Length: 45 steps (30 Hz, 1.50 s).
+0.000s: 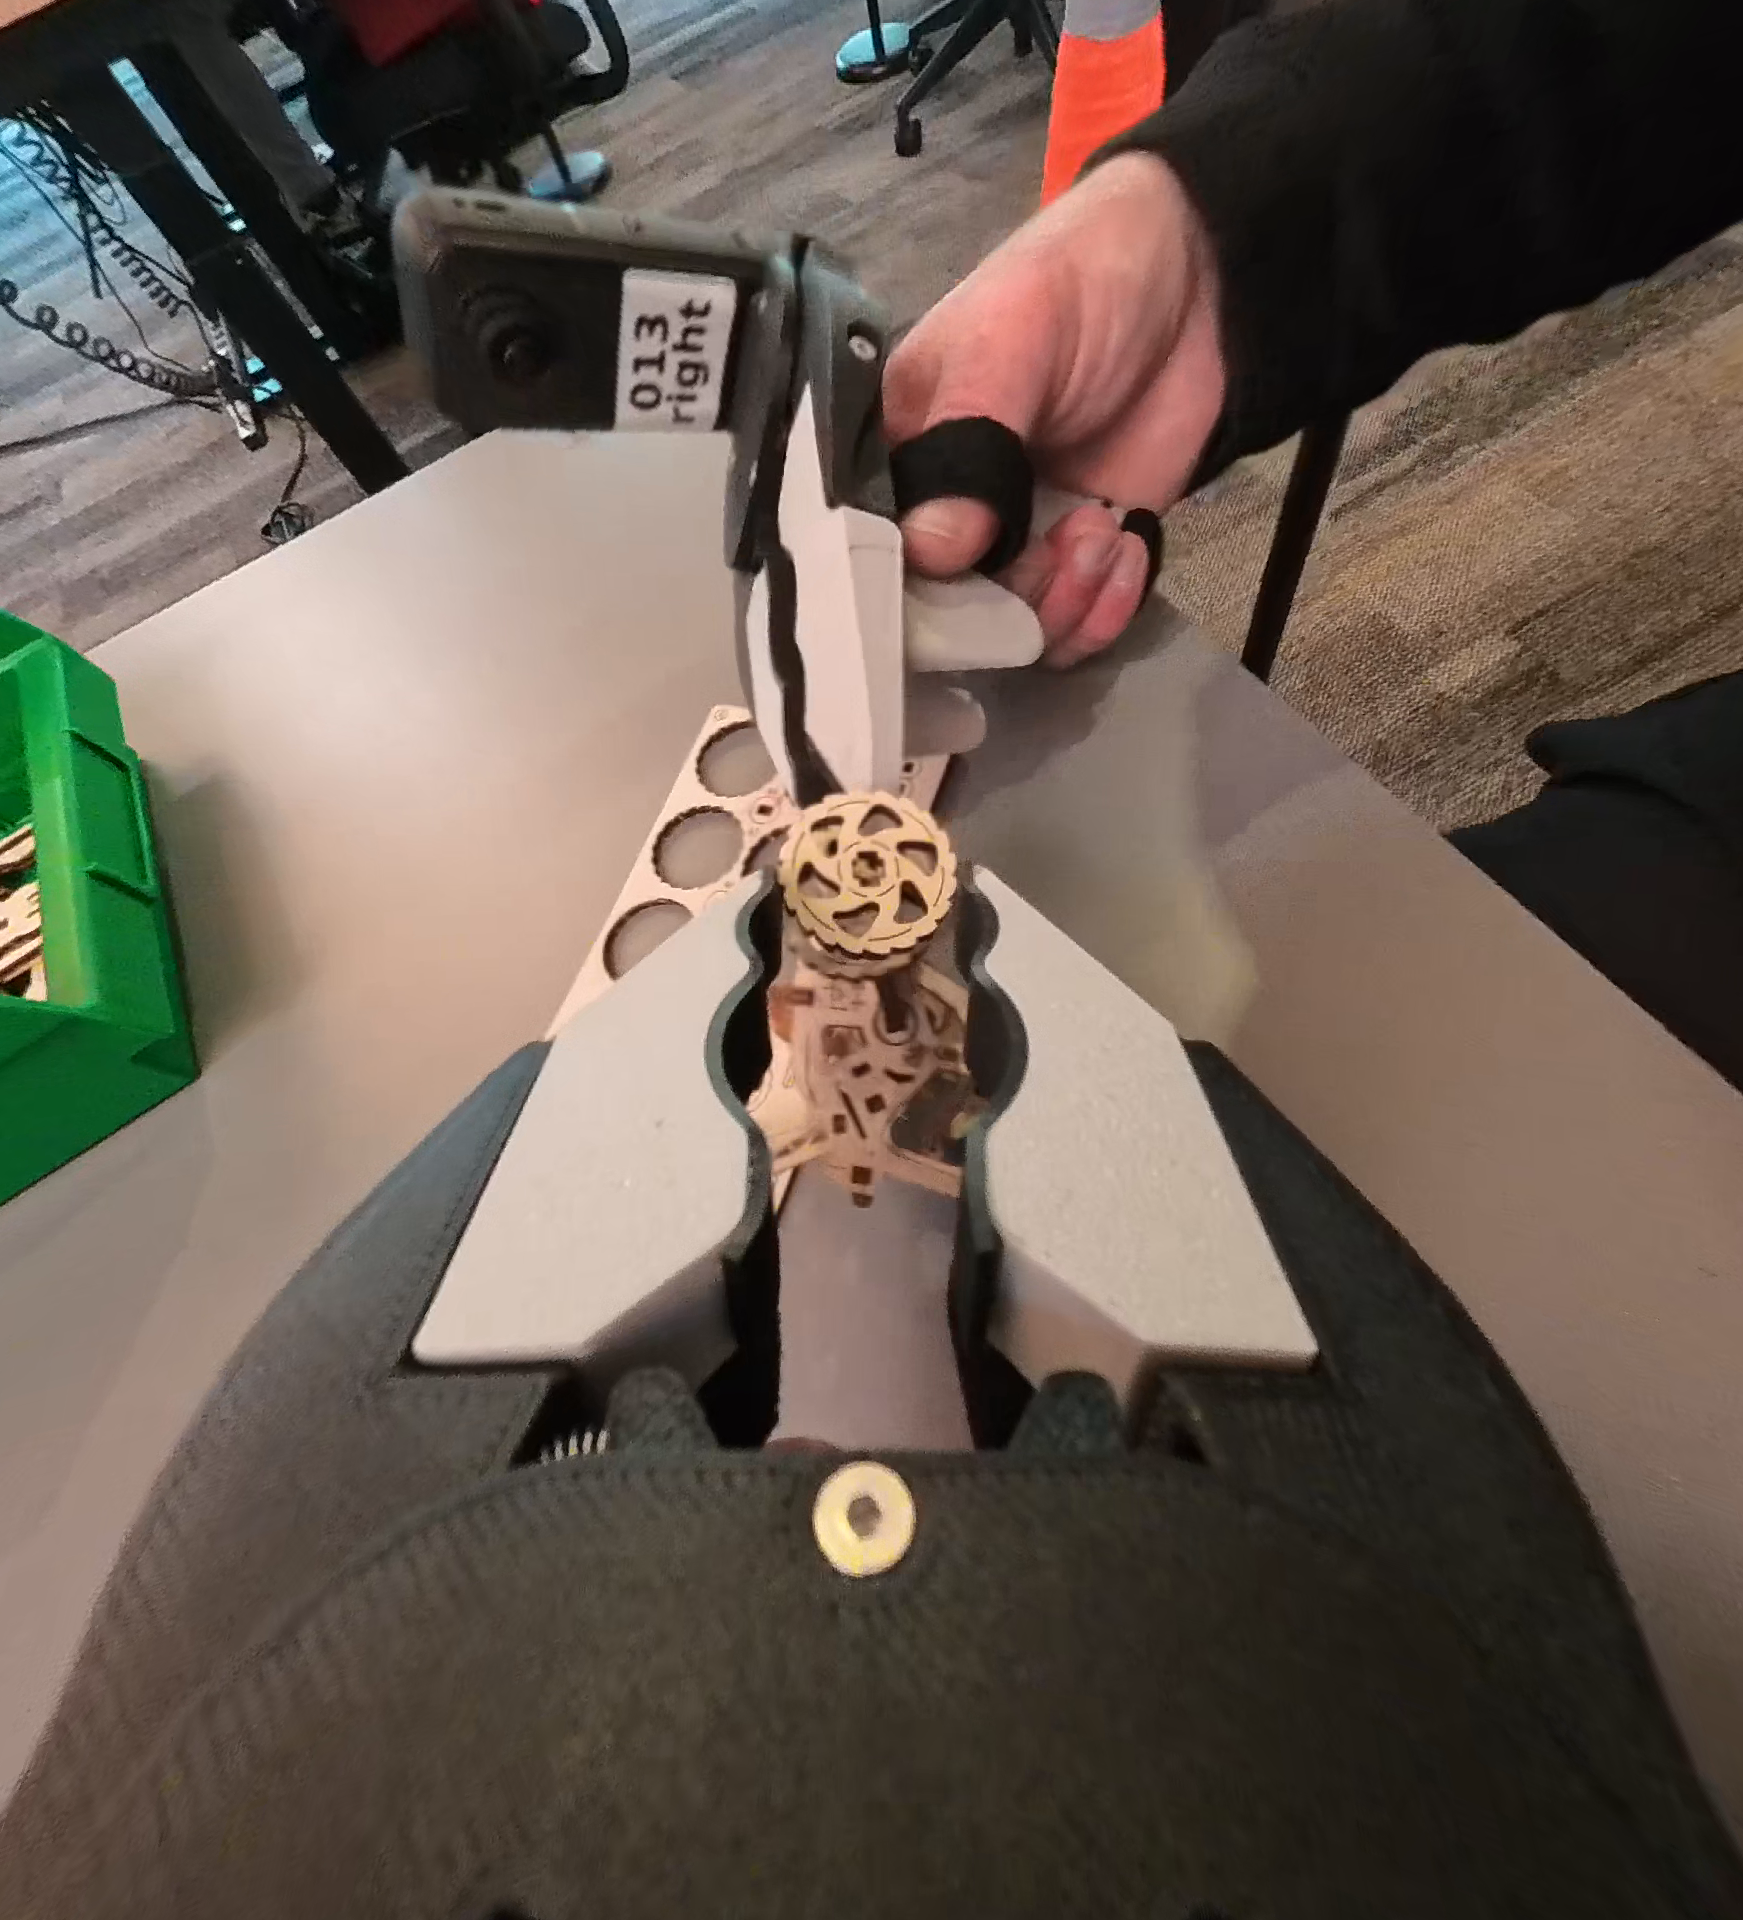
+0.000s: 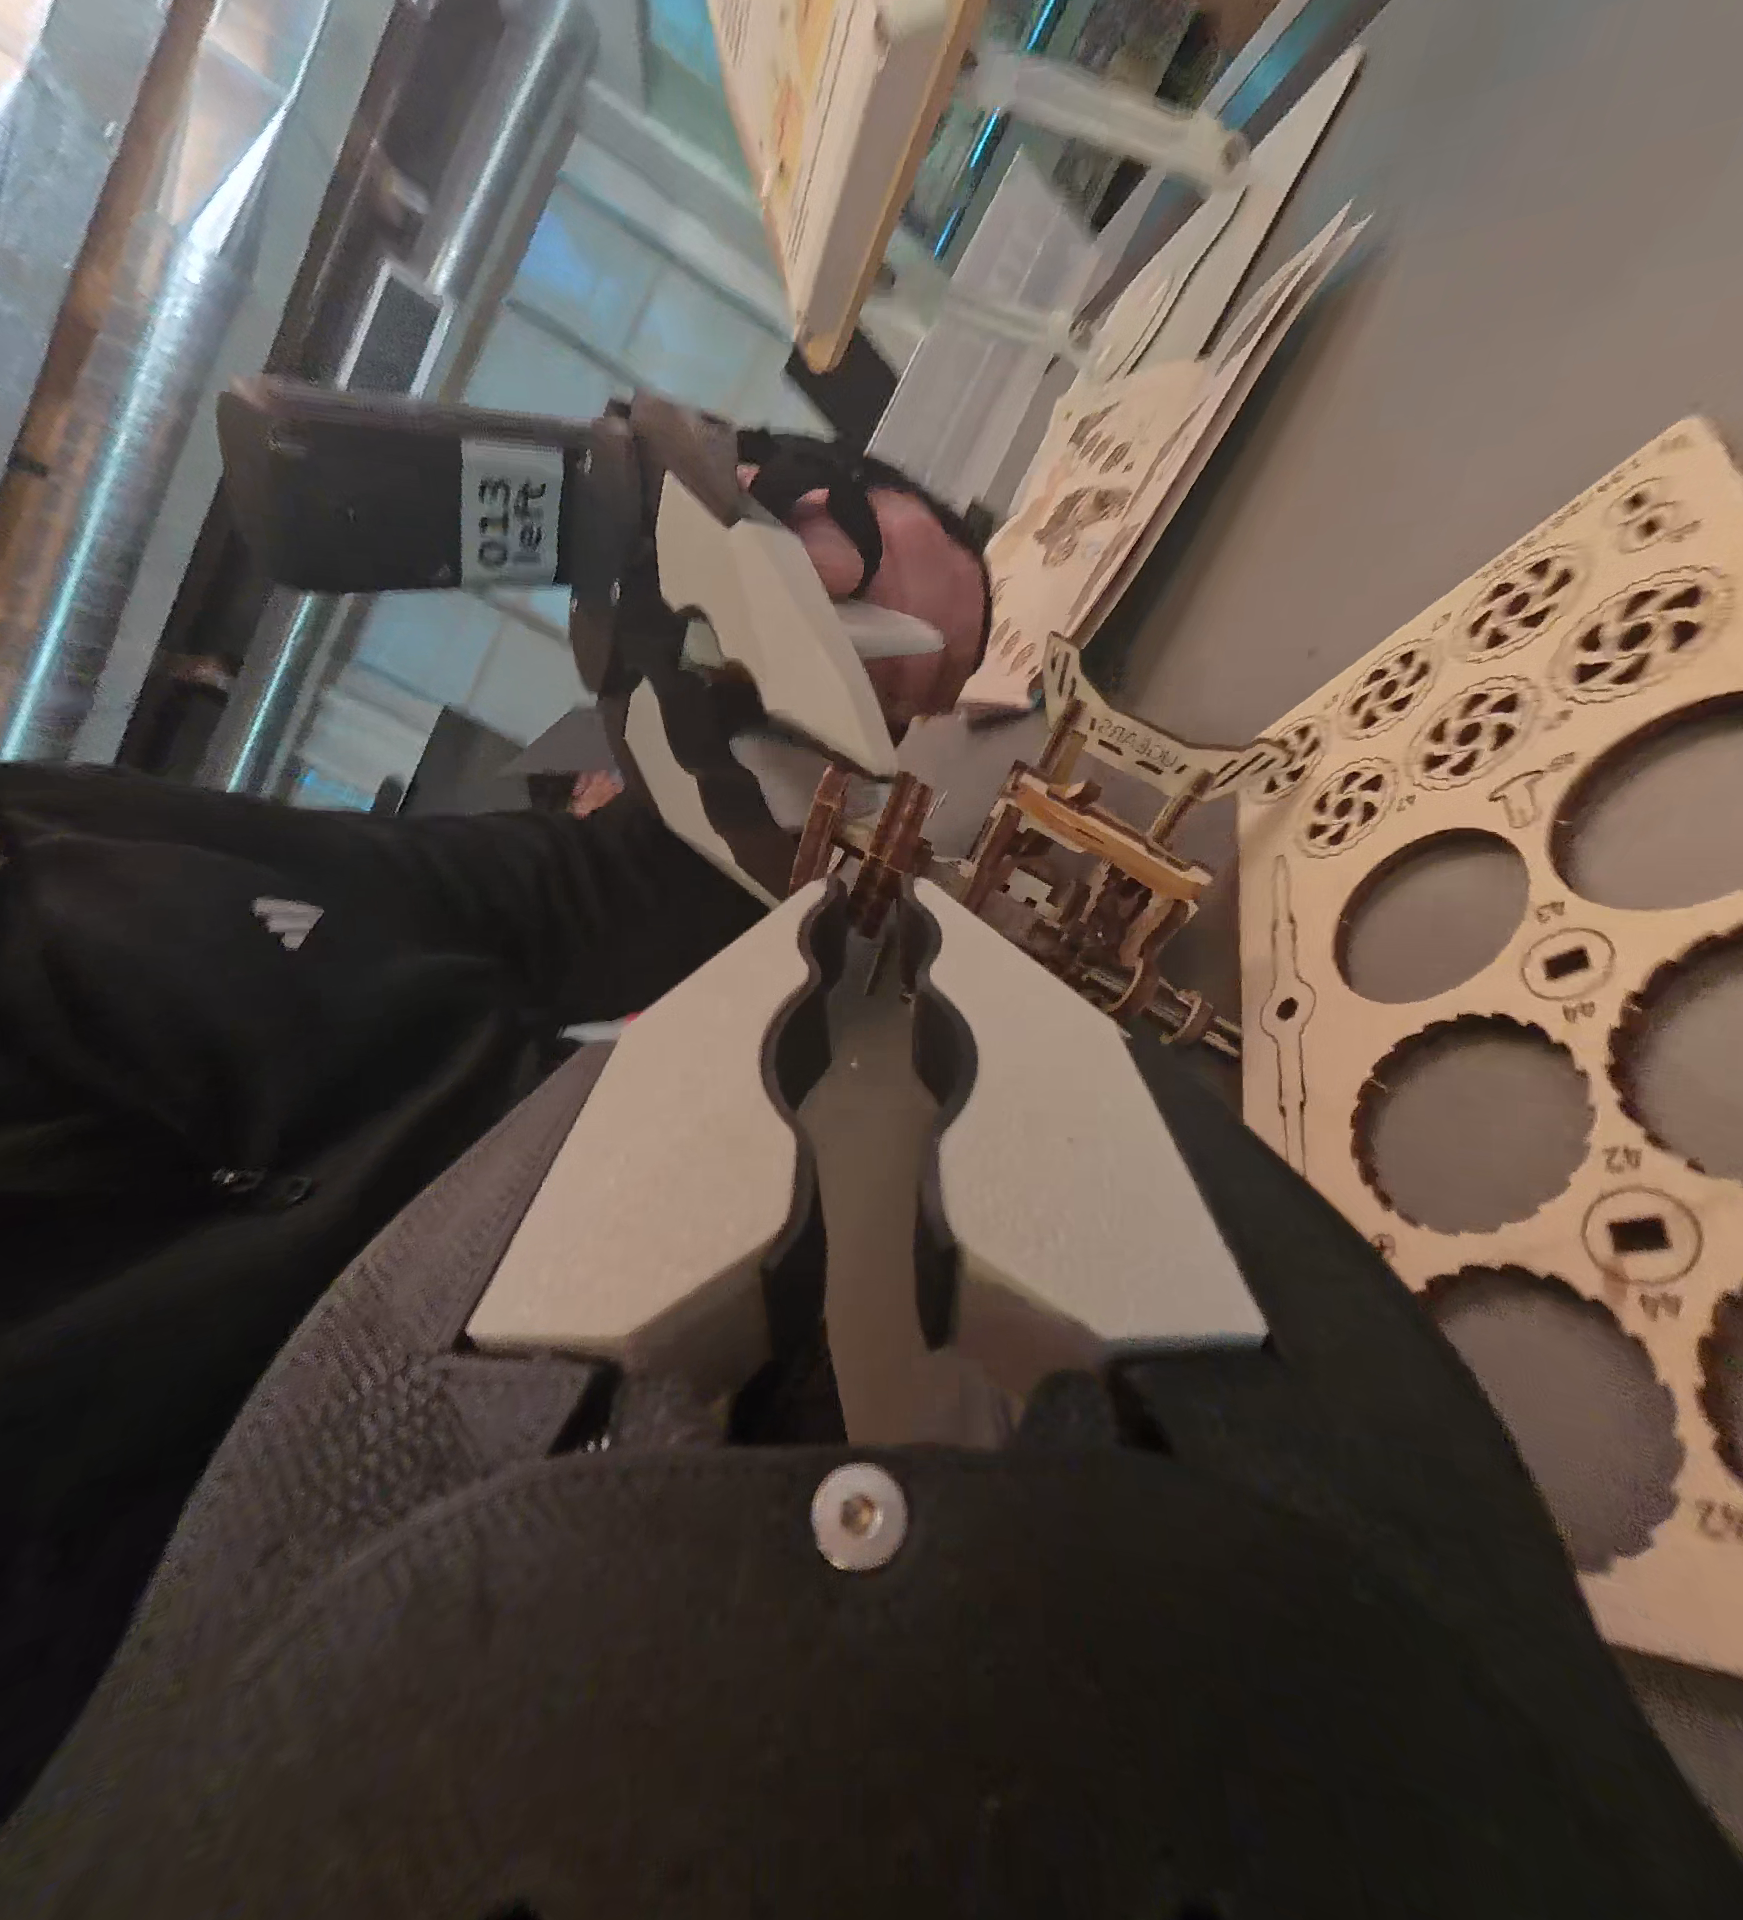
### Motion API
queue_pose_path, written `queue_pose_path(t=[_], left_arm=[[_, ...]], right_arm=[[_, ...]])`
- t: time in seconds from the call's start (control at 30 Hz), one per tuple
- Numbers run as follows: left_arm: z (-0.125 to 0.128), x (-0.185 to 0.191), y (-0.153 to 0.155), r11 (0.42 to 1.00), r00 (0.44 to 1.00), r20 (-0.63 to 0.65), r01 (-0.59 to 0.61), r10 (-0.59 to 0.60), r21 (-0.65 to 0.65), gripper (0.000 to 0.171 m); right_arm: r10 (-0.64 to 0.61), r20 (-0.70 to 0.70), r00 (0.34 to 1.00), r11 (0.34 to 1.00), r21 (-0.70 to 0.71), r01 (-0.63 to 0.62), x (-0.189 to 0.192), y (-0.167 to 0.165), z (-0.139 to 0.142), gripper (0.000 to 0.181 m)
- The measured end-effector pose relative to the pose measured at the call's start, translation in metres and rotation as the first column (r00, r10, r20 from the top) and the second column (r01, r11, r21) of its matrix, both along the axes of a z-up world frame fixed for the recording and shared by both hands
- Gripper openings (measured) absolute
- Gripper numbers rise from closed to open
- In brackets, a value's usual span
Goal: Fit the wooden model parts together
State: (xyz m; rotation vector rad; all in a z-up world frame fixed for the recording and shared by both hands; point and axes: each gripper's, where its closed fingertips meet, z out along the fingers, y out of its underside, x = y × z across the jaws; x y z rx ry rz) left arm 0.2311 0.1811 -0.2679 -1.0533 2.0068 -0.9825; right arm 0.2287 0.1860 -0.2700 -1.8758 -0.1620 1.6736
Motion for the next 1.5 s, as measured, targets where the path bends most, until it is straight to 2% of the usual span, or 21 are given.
queue_pose_path(t=[0.17,0.3,0.47,0.63,0.9,1.03,1.17,1.33,1.43,1.5], left_arm=[[-0.001,0.002,0.005,1.000,1.000,-0.014,0.009,-0.009,-0.022,0.030],[-0.002,0.003,0.008,0.999,1.000,-0.021,0.019,-0.020,-0.036,0.030],[-0.002,0.006,0.009,1.000,0.999,-0.037,0.013,-0.014,-0.012,0.030],[-0.002,0.007,0.008,0.998,0.996,-0.064,0.059,-0.057,0.029,0.030],[-0.003,0.011,0.006,0.971,0.967,-0.174,0.209,-0.186,0.120,0.030],[-0.004,0.010,0.007,0.953,0.943,-0.218,0.279,-0.249,0.119,0.030],[-0.005,0.011,0.009,0.942,0.926,-0.235,0.323,-0.295,0.090,0.030],[-0.006,0.017,0.006,0.928,0.913,-0.241,0.359,-0.328,0.097,0.030],[-0.008,0.019,0.005,0.927,0.912,-0.255,0.358,-0.323,0.107,0.031],[-0.008,0.019,0.005,0.931,0.917,-0.251,0.346,-0.310,0.117,0.031]], right_arm=[[0.139,0.015,0.990,0.990,-0.007,-0.139,0.003,0.004,0.000,0.007],[0.181,-0.004,0.983,0.983,-0.021,-0.182,0.004,0.006,0.000,0.007],[0.171,-0.022,0.985,0.985,-0.033,-0.172,0.008,0.010,0.001,0.008],[0.164,-0.045,0.985,0.985,-0.037,-0.166,0.010,0.007,0.001,0.008],[0.184,-0.038,0.982,0.982,-0.034,-0.185,0.014,0.007,0.000,0.007],[0.204,-0.040,0.978,0.978,-0.029,-0.205,0.015,0.007,0.000,0.007],[0.162,-0.060,0.985,0.986,-0.033,-0.164,0.024,0.010,0.001,0.009],[0.055,-0.017,0.998,0.998,-0.022,-0.055,0.031,0.011,0.007,0.033],[0.064,0.012,0.998,0.997,-0.040,-0.063,0.017,0.003,0.005,0.034],[0.029,0.032,0.999,0.999,-0.045,-0.027,0.018,0.005,0.002,0.025]])
